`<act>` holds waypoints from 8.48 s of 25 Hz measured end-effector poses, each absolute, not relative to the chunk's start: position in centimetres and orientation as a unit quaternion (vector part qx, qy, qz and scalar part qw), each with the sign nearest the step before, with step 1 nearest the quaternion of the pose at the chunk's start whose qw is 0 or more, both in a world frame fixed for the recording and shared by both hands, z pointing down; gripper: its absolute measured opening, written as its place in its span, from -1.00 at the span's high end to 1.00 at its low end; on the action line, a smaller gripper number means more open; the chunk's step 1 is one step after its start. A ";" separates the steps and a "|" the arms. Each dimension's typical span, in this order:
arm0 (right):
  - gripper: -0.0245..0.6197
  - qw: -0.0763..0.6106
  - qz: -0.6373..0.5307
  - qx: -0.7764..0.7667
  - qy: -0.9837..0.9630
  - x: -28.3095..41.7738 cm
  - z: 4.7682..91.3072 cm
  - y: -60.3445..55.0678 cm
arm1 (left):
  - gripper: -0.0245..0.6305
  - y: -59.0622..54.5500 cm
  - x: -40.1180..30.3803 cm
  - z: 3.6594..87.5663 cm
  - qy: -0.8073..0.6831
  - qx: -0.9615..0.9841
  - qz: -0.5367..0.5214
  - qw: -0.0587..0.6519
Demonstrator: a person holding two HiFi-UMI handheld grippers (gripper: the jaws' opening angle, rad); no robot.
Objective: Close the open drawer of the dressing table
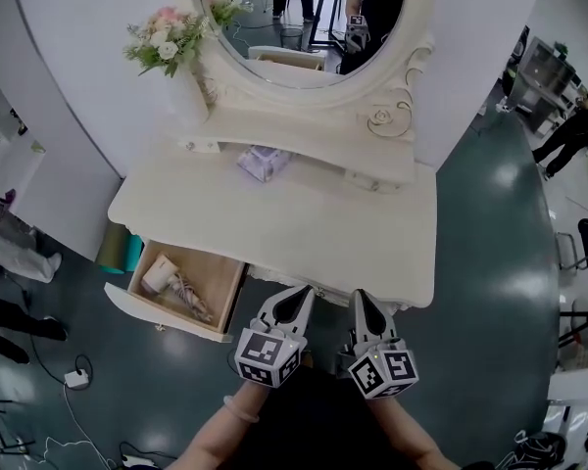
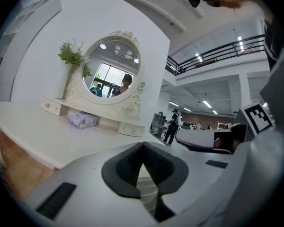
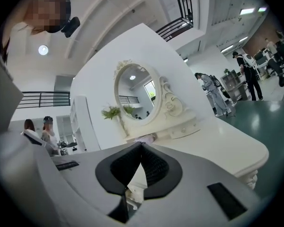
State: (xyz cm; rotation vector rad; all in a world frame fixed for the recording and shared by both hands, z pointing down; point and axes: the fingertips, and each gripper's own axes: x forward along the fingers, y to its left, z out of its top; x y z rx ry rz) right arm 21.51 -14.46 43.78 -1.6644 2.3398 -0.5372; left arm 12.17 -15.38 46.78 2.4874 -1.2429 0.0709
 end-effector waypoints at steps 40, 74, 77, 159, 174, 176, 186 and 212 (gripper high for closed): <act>0.84 0.034 -0.247 -0.406 0.879 5.5 47.1 -12.6 | 0.85 -11.5 -2.7 48.2 -0.607 0.772 0.039 0.183; 0.84 -0.047 -0.278 -0.377 0.882 -19.8 51.1 -8.4 | 0.85 -5.7 -29.7 52.3 -0.657 0.718 0.090 0.211; 0.84 -0.058 -0.281 -0.384 0.878 -20.6 52.4 -8.1 | 0.85 -5.7 -30.6 53.8 -0.650 0.720 0.104 0.219; 0.84 -0.128 -0.354 -0.486 0.789 -18.8 63.4 -13.2 | 0.85 -13.2 -28.2 63.9 -0.570 0.741 0.187 0.302; 0.84 -0.130 -0.360 -0.487 0.785 -17.7 63.4 -17.2 | 0.85 -17.1 -27.1 64.0 -0.569 0.738 0.194 0.308; 0.84 -0.129 -0.359 -0.488 0.785 -17.6 63.4 -17.7 | 0.85 -17.7 -27.0 64.0 -0.568 0.738 0.194 0.307; 0.84 -0.127 -0.357 -0.489 0.786 -17.0 63.6 -20.2 | 0.85 -20.2 -26.4 64.0 -0.569 0.738 0.198 0.303; 0.84 -0.117 -0.353 -0.493 0.787 -15.8 63.5 -25.3 | 0.85 -25.2 -25.2 64.0 -0.580 0.731 0.193 0.303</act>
